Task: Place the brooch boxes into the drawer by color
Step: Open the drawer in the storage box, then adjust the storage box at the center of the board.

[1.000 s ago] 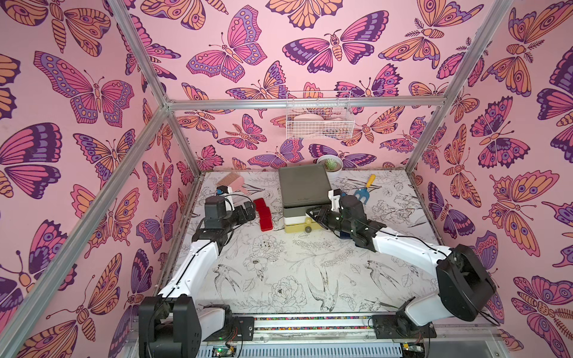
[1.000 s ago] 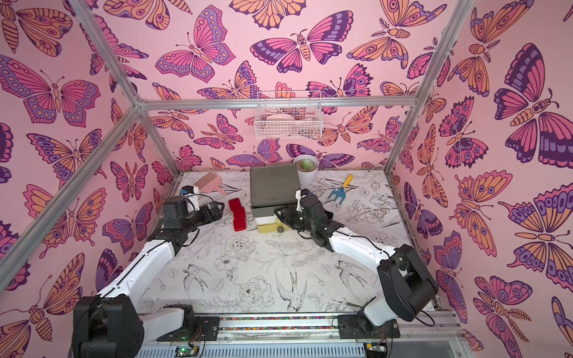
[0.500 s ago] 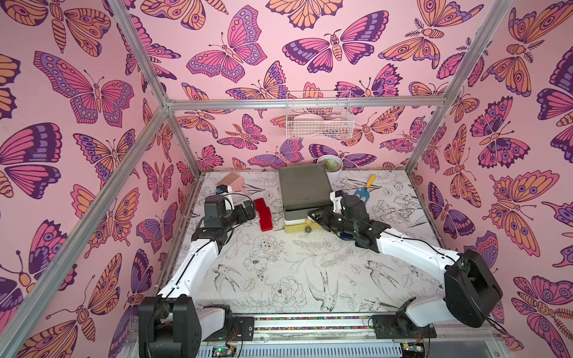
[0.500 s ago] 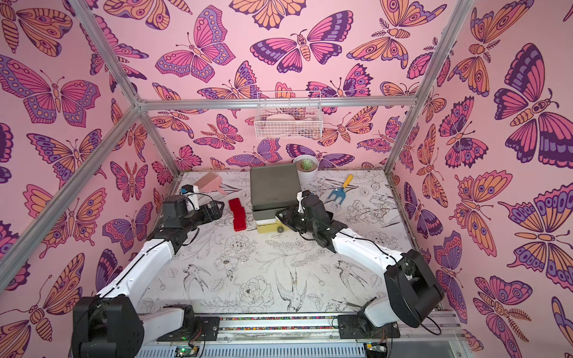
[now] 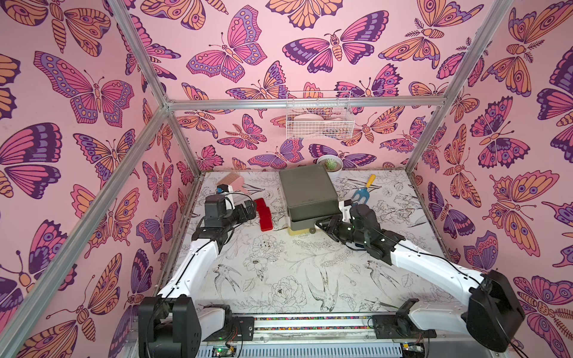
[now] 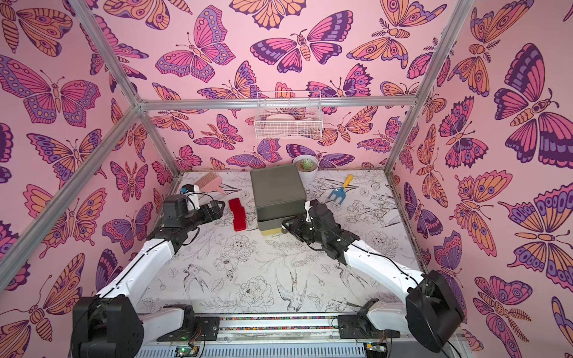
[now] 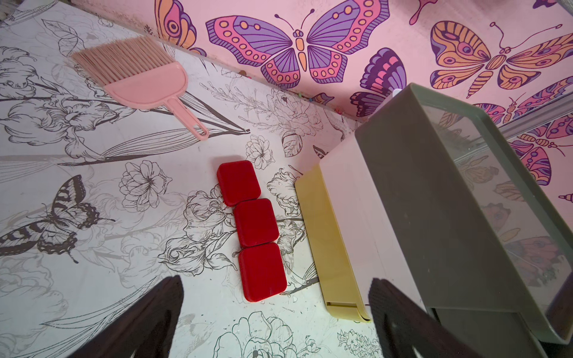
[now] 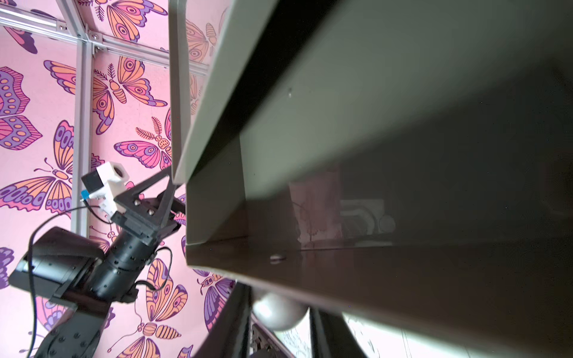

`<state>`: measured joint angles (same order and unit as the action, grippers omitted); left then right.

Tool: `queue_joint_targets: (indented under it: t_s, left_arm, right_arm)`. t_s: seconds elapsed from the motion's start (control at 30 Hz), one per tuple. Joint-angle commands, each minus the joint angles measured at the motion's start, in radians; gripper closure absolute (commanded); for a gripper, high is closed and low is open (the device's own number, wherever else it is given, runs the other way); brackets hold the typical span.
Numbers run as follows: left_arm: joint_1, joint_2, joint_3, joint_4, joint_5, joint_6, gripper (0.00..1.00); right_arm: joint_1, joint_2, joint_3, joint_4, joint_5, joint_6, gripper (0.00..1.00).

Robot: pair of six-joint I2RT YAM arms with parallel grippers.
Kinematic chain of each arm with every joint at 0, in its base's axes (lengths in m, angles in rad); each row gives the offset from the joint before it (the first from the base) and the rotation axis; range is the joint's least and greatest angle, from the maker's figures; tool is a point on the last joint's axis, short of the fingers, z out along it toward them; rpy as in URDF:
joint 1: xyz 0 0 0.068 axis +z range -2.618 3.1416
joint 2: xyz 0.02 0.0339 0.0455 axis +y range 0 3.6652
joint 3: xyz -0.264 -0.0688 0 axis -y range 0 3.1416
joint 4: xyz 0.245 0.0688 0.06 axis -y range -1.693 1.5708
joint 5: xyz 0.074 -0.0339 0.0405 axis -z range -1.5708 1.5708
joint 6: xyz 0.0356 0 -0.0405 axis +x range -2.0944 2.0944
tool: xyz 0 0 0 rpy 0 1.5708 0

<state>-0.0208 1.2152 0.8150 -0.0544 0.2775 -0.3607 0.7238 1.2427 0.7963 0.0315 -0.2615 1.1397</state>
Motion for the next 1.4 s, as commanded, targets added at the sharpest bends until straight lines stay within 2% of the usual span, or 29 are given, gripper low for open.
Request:
queue_joint_targets:
  t_s: [0.0, 0.2, 0.3, 0.37, 0.43, 0.6, 0.7, 0.8, 1.03, 1.13, 1.3, 1.37]
  left_arm:
    - [-0.008, -0.009, 0.028, -0.009, 0.024, -0.006, 0.00]
    - [-0.017, -0.005, 0.042, -0.008, 0.028, -0.013, 0.00]
    - [-0.025, 0.001, 0.052, -0.007, 0.027, -0.017, 0.00]
    - [-0.031, 0.004, 0.059, -0.007, 0.028, -0.017, 0.00]
    - [-0.036, 0.006, 0.066, -0.009, 0.026, -0.017, 0.00]
    - [-0.058, 0.013, 0.087, -0.009, 0.023, -0.036, 0.00]
    - [-0.076, 0.027, 0.109, -0.009, 0.020, -0.055, 0.00]
    - [-0.091, 0.047, 0.135, -0.011, 0.025, -0.079, 0.00]
    - [-0.142, 0.113, 0.183, -0.016, 0.031, -0.109, 0.00]
    - [-0.173, 0.139, 0.199, -0.019, 0.031, -0.123, 0.00]
    - [-0.204, 0.180, 0.215, -0.019, 0.025, -0.190, 0.00]
    - [-0.214, 0.195, 0.220, -0.018, 0.024, -0.216, 0.00]
  right_arm:
    - [0.016, -0.073, -0.006, -0.025, 0.008, 0.065, 0.73]
    - [0.016, -0.156, -0.044, -0.094, 0.047, 0.087, 0.70]
    - [0.016, -0.162, -0.049, -0.094, 0.053, 0.091, 0.57]
    - [0.016, -0.154, -0.036, -0.099, 0.045, 0.080, 0.38]
    - [0.016, -0.154, -0.021, -0.109, 0.045, 0.063, 0.27]
    - [0.016, -0.170, 0.037, -0.195, 0.064, -0.002, 0.15]
    - [0.017, -0.191, 0.089, -0.314, 0.085, -0.059, 0.12]
    - [0.016, -0.248, 0.116, -0.463, 0.163, -0.105, 0.12]
    - [-0.001, -0.399, 0.146, -0.729, 0.506, -0.167, 0.11]
    - [-0.093, -0.335, 0.210, -0.717, 0.471, -0.255, 0.21]
    - [-0.275, -0.104, 0.400, -0.709, 0.260, -0.410, 0.22]
    - [-0.305, -0.022, 0.468, -0.706, 0.245, -0.460, 0.22]
